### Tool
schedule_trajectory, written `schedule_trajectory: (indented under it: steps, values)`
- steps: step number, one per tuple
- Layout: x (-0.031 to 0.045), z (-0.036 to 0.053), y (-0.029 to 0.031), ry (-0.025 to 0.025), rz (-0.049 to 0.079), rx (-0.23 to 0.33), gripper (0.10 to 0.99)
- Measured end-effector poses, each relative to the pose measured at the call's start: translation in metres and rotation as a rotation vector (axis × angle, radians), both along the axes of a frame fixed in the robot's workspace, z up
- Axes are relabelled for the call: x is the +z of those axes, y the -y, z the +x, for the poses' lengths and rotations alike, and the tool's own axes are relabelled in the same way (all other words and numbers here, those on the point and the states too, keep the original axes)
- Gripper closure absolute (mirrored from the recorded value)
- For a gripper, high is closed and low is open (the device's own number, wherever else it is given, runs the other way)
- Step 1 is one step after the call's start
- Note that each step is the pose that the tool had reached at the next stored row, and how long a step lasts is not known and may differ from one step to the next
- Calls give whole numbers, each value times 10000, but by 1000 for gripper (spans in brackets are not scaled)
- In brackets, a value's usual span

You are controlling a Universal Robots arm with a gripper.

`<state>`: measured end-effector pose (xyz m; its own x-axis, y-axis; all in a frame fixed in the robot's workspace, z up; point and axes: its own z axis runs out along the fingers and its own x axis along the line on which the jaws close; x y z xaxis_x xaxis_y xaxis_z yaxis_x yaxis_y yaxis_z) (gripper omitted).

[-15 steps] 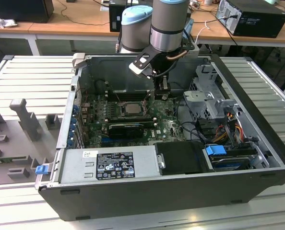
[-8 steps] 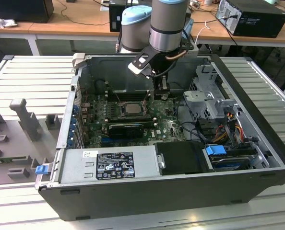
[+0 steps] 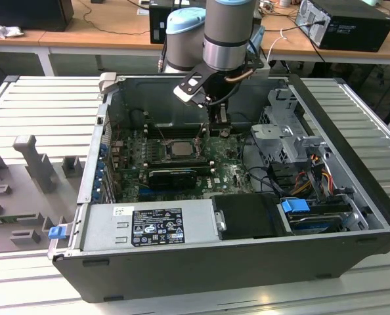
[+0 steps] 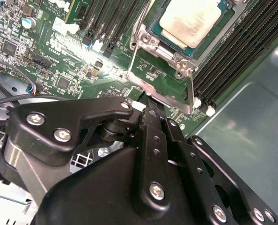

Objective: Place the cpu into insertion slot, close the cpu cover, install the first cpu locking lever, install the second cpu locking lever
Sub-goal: 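Close the cpu cover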

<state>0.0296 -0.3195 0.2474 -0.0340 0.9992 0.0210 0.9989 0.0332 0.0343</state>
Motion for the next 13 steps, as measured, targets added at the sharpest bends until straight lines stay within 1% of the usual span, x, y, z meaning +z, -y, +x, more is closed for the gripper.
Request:
schedule_trajectory:
  steps: [13]
  values:
    - [0, -41, 0, 0, -1, -1, 980]
